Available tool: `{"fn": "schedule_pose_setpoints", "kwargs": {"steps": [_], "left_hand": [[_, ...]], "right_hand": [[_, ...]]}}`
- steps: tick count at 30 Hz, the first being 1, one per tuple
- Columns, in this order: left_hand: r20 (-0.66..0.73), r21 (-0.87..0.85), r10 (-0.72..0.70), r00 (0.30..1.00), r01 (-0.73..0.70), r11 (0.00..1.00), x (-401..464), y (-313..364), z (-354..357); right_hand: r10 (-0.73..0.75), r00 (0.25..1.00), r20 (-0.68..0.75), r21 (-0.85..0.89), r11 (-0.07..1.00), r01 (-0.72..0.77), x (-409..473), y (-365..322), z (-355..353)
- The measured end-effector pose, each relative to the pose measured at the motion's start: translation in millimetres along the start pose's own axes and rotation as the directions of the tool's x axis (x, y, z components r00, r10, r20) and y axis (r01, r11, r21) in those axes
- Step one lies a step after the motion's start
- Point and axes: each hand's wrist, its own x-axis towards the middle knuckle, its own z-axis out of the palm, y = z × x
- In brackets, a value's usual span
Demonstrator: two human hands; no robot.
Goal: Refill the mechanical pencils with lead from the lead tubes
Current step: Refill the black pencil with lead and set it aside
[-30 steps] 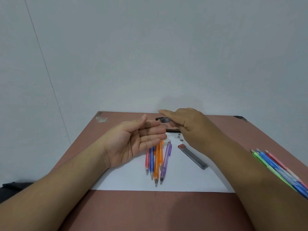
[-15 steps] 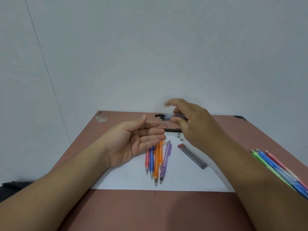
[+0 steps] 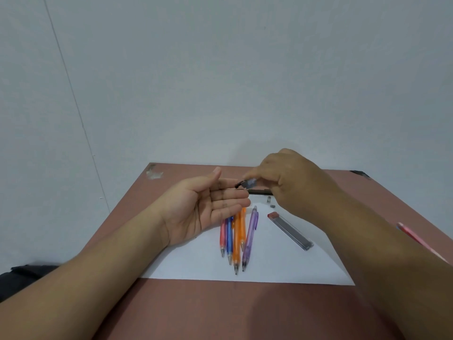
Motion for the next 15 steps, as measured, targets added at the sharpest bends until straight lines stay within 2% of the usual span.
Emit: {"fn": "schedule_pose_setpoints", "kwargs": {"steps": [2,5,10,11,14,15], "left_hand": [[0.0,-0.006,0.003,1.0,-0.003,1.0,-1,0,1],[0.001,-0.015,0.002,1.0,-0.002,1.0,-1,0,1],[-0.001,-0.018,-0.006,1.0,0.006,1.0,-1,0,1],[0.0,-0.016,-0.007,1.0,0.007,1.0,-1,0,1],[0.003,0.006,-0.009,1.0,0.009,1.0,-1,0,1],[0.002,0.004,-0.01,1.0,0.01,1.0,-1,0,1]], "right_hand": [[0.024,1.0,0.017,-0.023,0.999,-0.024,1,-1,2],[0.093,0.994,-0.057,0.093,0.992,-0.087,-5,-5,1],[0.102,0.991,-0.085,0.155,0.984,-0.088,-7,-7,6],[0.08,0.993,-0.082,0.137,0.988,-0.068,-6,-6,6],[-0.123,0.985,-0.124,-0.056,0.992,0.116,-5,-2,12],[-0.106,0.989,-0.107,-0.051,0.994,0.101,-4,-1,11]]}}
